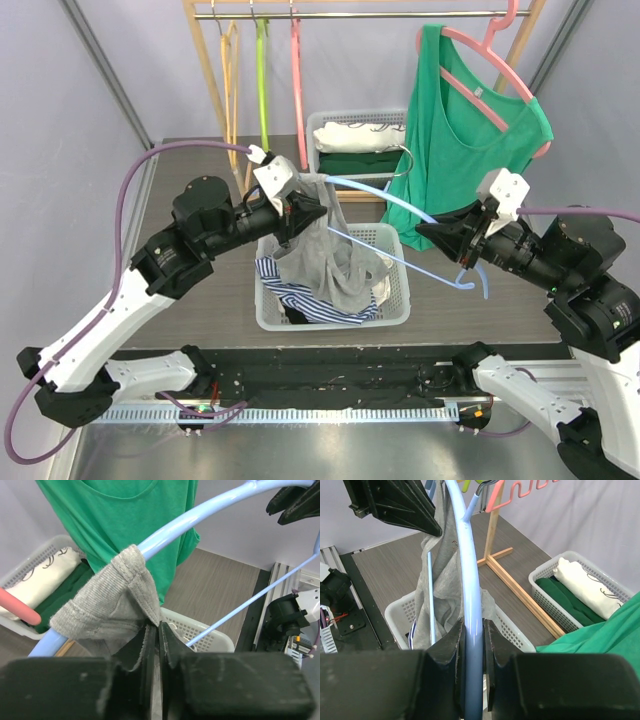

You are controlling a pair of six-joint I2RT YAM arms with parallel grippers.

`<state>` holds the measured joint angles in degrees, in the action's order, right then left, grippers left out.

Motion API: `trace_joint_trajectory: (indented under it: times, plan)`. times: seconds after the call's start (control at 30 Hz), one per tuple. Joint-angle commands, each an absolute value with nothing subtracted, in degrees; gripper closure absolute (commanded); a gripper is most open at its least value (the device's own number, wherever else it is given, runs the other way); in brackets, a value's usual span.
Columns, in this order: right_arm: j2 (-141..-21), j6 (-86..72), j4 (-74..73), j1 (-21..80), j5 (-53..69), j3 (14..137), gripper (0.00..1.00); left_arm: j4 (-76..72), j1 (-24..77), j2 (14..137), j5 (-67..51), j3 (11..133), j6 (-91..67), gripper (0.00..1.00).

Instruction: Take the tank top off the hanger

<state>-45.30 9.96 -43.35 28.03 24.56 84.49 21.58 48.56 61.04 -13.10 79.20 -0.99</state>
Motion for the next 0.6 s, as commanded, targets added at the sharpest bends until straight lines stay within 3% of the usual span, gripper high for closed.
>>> trace_joint_trajectory:
  times: [0.0,0.03,0.57]
  plan:
    - [-43.6,7.8,-35.5,28.1,26.4,84.1,0.99,16.8,49.6,62.0,-12.2,79.0,1.3,0.94]
    - [-43.5,8.0,-35.9,28.1,25.8,84.1,0.99,16.6,49.6,62.0,-11.9,79.2,1.3,1.00]
    - [-37.1,8.5,-44.6,28.1,19.7,82.1,0.99,17.1,44.7,59.2,-5.4,92.4,9.4,1.00]
